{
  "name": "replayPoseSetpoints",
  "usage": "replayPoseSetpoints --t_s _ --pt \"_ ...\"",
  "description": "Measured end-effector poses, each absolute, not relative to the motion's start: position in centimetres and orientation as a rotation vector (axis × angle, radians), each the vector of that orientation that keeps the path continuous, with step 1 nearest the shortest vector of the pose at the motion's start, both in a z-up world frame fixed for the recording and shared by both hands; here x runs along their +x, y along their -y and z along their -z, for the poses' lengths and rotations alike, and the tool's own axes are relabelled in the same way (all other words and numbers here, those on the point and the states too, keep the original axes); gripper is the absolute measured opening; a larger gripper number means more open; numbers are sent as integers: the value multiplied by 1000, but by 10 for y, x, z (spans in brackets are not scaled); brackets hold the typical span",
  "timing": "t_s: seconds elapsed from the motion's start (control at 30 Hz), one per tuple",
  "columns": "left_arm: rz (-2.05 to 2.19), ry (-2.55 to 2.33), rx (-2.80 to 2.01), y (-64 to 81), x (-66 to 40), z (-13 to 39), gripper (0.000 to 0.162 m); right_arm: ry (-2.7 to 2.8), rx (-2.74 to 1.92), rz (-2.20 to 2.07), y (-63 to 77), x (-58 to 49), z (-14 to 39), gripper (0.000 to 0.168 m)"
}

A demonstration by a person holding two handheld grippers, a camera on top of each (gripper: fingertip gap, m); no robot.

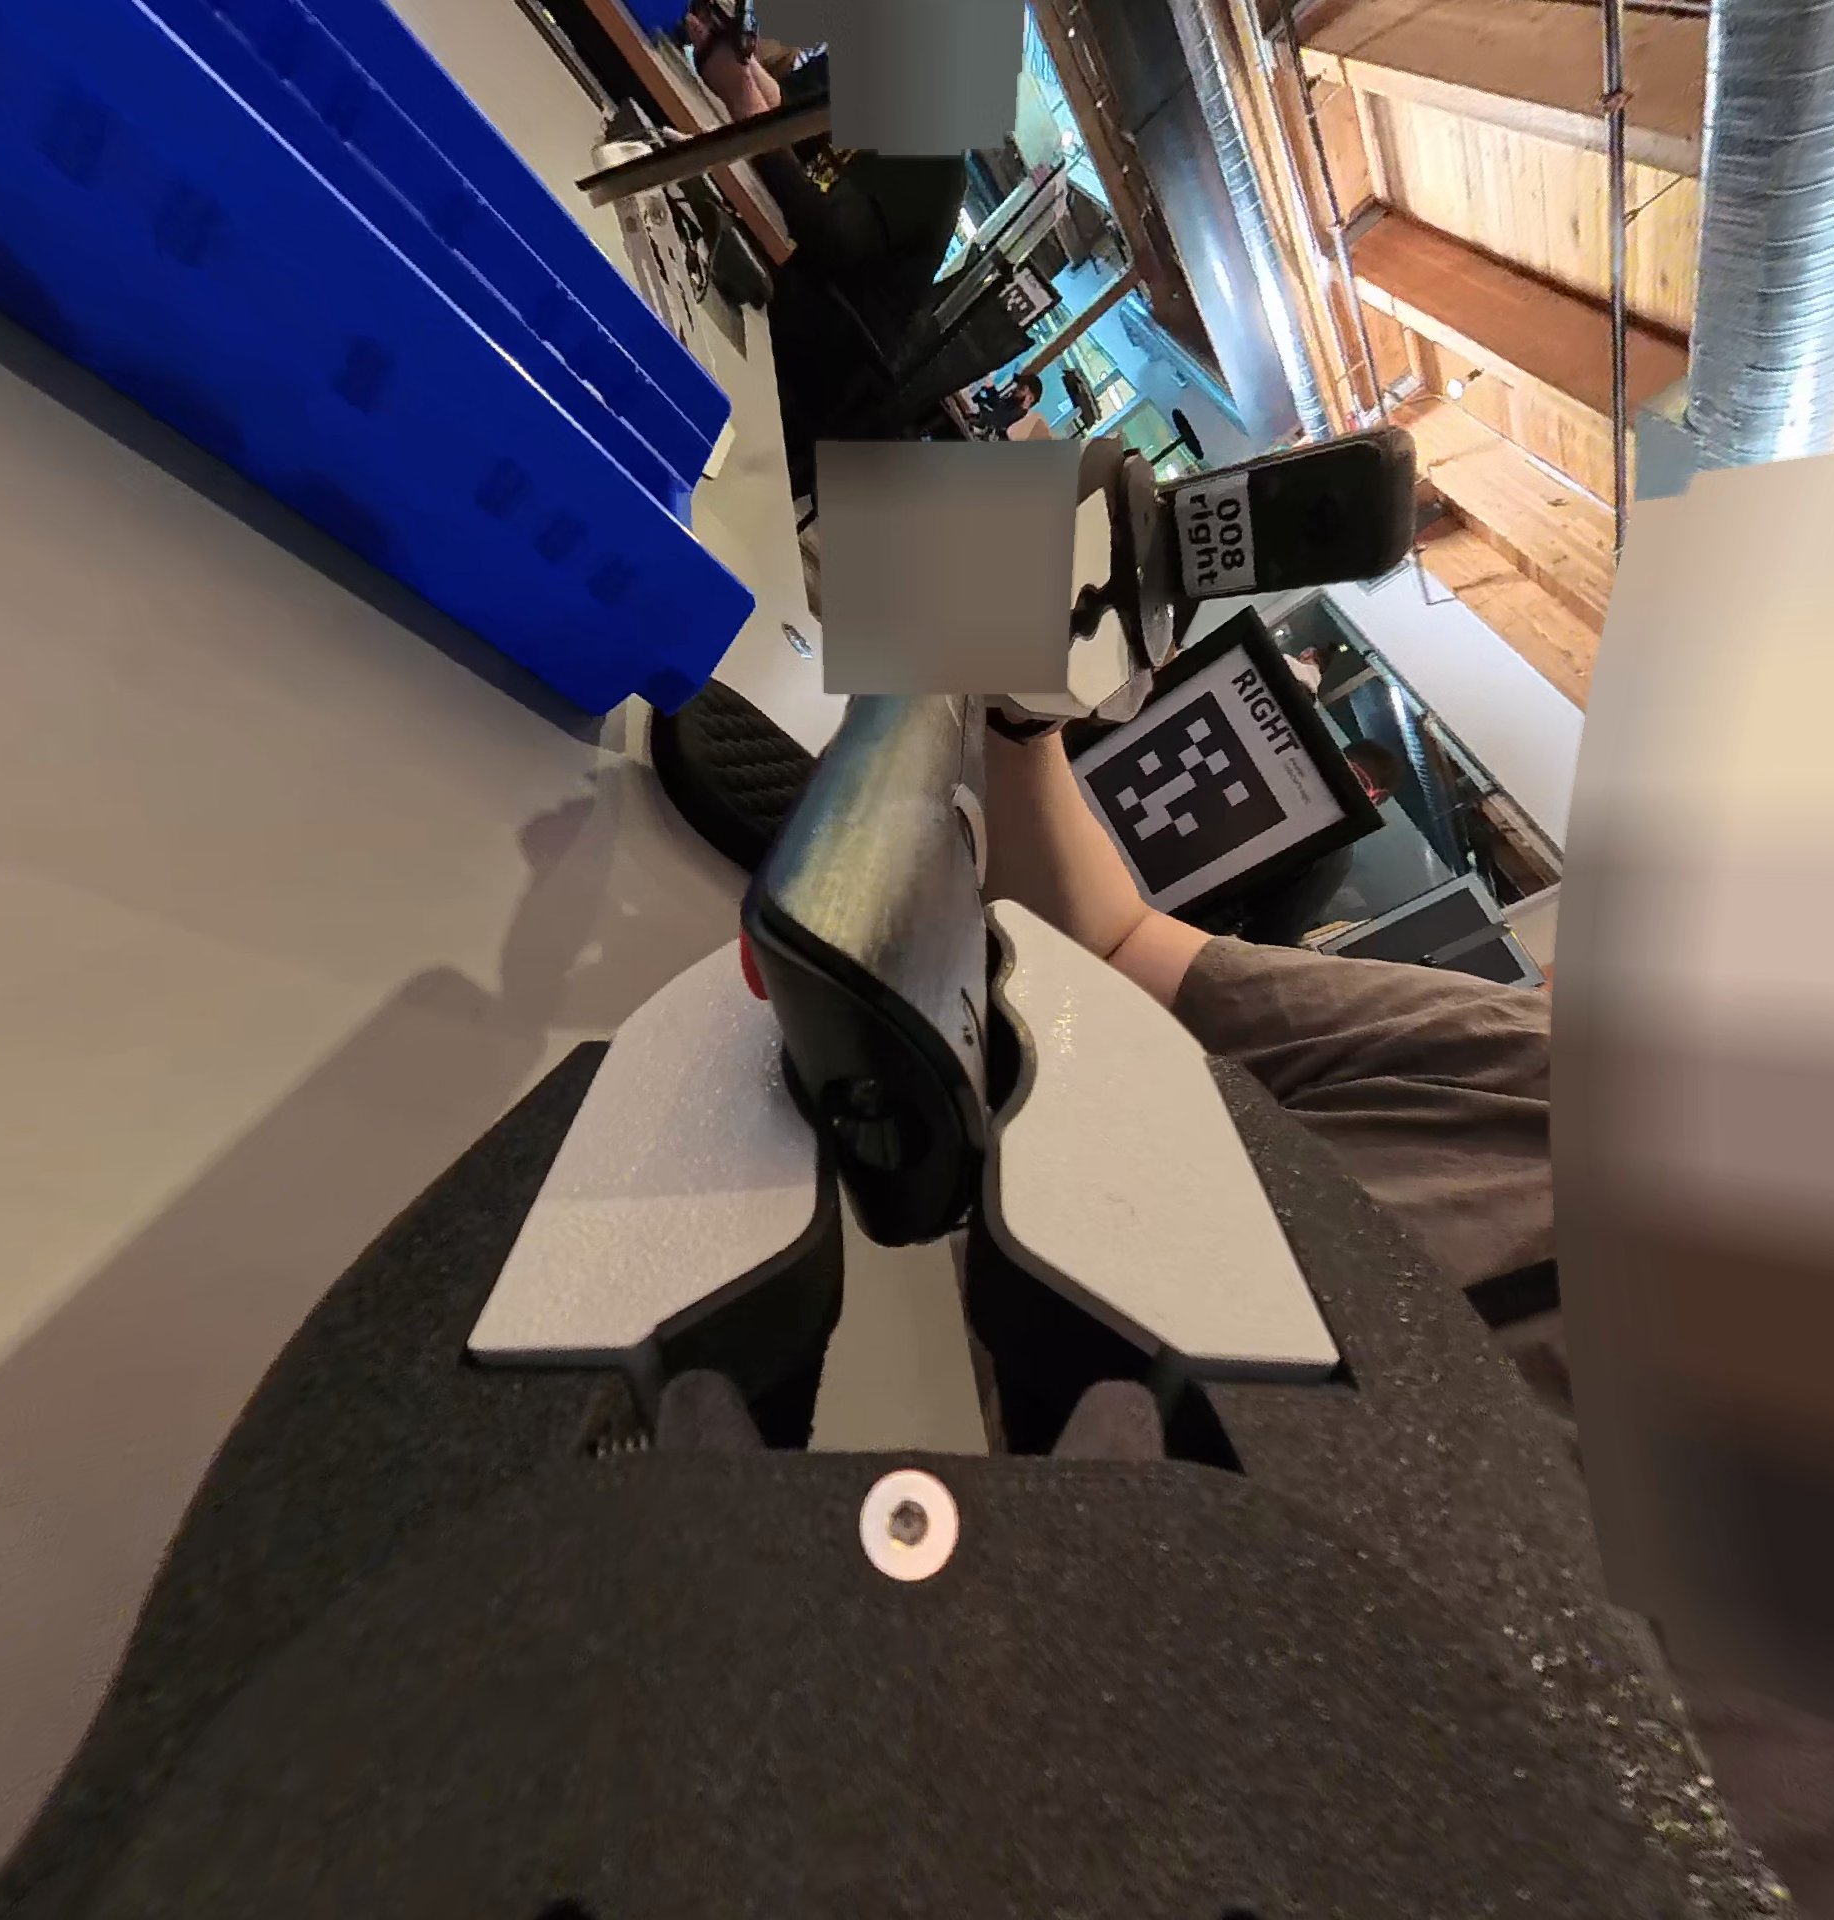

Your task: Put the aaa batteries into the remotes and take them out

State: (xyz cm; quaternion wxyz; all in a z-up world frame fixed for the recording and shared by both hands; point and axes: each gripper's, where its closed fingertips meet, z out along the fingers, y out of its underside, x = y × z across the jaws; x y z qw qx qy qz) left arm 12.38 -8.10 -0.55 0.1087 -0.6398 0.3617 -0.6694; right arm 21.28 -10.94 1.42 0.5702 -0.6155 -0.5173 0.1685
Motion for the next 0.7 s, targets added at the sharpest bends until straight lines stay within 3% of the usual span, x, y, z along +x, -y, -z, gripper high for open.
replayPoseSetpoints --t_s 0.33,0.7 --pt "2013 -1022 -1876 78 125 4 24 1142 -1441 -394 107 215 -21 1" --pt "1774 -1108 -1862 72 122 4 24 1176 -1455 -329 108 202 -31 1"
